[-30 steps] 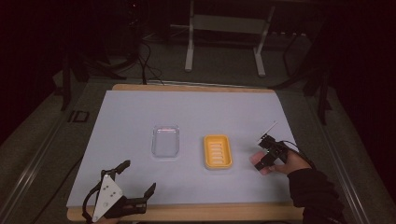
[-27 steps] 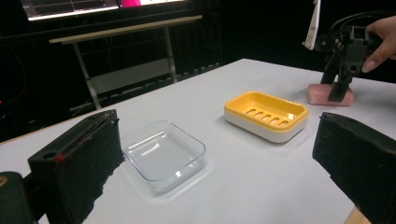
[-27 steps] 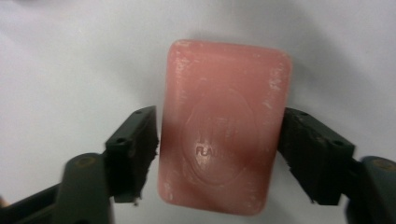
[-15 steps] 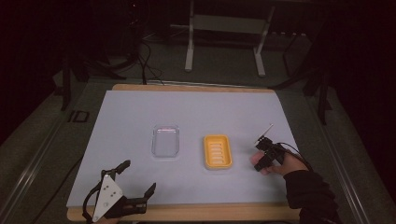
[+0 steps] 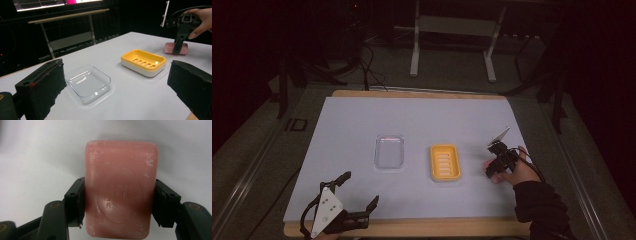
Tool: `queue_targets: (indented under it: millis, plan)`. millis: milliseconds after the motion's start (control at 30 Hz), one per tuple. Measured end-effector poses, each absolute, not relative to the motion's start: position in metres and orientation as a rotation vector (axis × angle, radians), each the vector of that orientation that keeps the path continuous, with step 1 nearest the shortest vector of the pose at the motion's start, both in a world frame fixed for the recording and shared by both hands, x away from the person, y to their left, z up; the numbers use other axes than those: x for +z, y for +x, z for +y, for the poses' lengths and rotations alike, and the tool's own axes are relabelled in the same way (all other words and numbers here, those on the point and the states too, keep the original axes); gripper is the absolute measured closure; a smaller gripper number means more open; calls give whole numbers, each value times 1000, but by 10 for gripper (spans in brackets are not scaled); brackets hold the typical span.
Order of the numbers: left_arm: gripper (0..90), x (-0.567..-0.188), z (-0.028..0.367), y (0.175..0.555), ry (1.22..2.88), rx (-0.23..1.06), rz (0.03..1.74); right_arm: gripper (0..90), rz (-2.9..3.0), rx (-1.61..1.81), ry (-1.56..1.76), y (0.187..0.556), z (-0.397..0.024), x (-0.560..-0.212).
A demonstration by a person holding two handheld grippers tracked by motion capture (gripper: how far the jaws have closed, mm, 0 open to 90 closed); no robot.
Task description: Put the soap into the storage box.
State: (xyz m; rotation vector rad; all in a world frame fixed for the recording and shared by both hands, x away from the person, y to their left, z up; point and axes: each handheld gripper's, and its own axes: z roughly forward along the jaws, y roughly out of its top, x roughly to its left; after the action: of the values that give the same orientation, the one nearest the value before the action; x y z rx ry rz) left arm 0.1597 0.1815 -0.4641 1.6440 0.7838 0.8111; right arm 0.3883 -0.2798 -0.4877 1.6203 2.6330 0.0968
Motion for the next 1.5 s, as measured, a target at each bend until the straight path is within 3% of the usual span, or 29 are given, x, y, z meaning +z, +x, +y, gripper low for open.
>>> queue_targets:
  millis: [433, 1500]
  plan:
    - [20, -465, 181, 160, 1645, 809, 787, 374, 2537, 68, 1863, 397, -281, -474]
    - [20, -465, 182, 159, 1638, 811, 795, 374, 2503, 78, 1878, 411, -228, -413]
